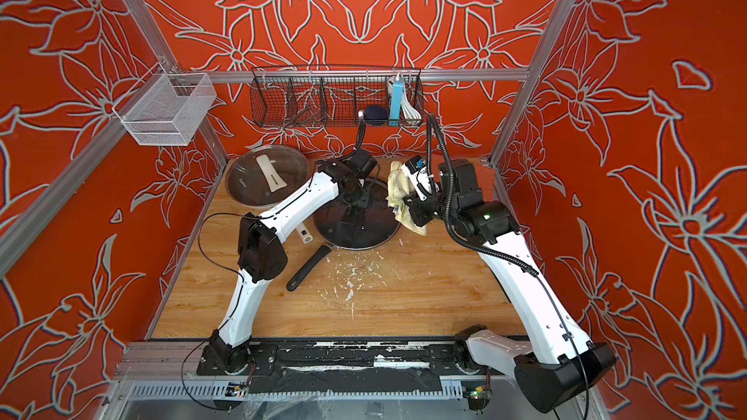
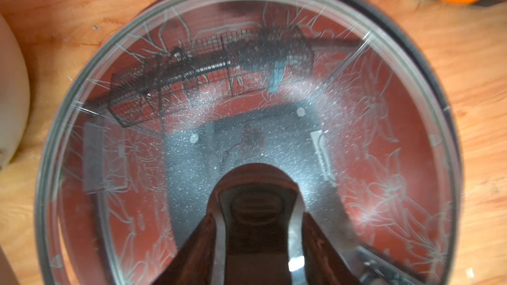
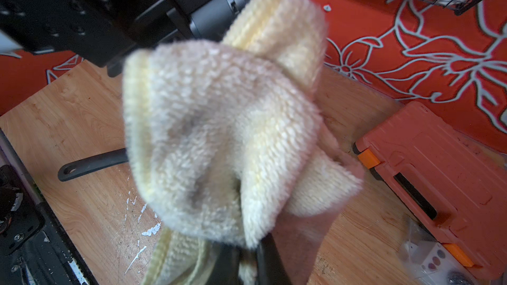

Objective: Wipe the pot lid with a cloth
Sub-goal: Place the pot lid on the cooking pot.

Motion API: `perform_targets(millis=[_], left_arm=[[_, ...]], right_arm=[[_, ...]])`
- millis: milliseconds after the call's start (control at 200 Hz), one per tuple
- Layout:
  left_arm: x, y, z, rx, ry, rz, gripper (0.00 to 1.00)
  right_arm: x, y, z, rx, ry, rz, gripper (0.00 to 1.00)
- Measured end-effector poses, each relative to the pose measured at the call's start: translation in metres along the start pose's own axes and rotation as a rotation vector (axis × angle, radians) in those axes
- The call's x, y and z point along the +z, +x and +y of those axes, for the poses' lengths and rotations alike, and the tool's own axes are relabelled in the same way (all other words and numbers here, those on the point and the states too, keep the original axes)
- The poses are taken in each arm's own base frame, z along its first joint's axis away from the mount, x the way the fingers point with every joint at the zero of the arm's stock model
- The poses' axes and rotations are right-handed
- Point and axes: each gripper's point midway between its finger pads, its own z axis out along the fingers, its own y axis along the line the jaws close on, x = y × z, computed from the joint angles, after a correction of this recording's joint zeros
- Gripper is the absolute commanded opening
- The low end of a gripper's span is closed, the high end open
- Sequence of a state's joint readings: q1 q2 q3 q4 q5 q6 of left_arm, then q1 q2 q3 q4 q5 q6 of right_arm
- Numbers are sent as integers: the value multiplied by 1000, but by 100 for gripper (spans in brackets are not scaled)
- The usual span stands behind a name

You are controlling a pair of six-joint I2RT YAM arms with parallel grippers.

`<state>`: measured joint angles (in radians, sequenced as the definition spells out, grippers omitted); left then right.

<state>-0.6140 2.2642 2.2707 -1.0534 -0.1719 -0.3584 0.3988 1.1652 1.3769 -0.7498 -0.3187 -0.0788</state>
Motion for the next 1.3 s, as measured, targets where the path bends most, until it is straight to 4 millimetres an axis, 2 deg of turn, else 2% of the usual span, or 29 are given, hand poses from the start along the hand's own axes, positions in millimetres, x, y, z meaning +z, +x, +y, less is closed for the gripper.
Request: perform_targets(millis=[85, 300, 395, 575, 631, 716, 896, 1026, 1186, 1301], left_arm=[[-1, -1, -3, -1, 20, -1, 43], [-1, 0, -2, -20, 33, 12, 46], [-1, 1, -1, -14, 24, 15, 38], [0, 2, 2, -15, 17, 19, 33], [0, 2, 2, -15, 17, 19, 33], [0, 2, 3, -14, 17, 21, 41], [2, 3, 4, -6, 12, 28, 42], [5, 5, 4, 4, 11, 35, 35], [6, 5, 3, 8, 19, 40, 12], [6, 5, 3, 6, 22, 40, 3]], right_arm=[[0, 0, 0, 0, 0, 0, 0], [0, 1, 0, 1, 2, 4, 0], [0, 1, 0, 2, 2, 6, 0], [0, 1, 0, 2, 2, 6, 0], [0, 1, 0, 2, 2, 6, 0], [0, 1, 0, 2, 2, 6, 0], [-1, 1, 0, 1, 3, 4, 0], [-1, 1, 0, 1, 3, 6, 0], [-4, -2, 0, 0, 5, 0, 0], [-5, -4, 0, -1, 6, -3, 0]])
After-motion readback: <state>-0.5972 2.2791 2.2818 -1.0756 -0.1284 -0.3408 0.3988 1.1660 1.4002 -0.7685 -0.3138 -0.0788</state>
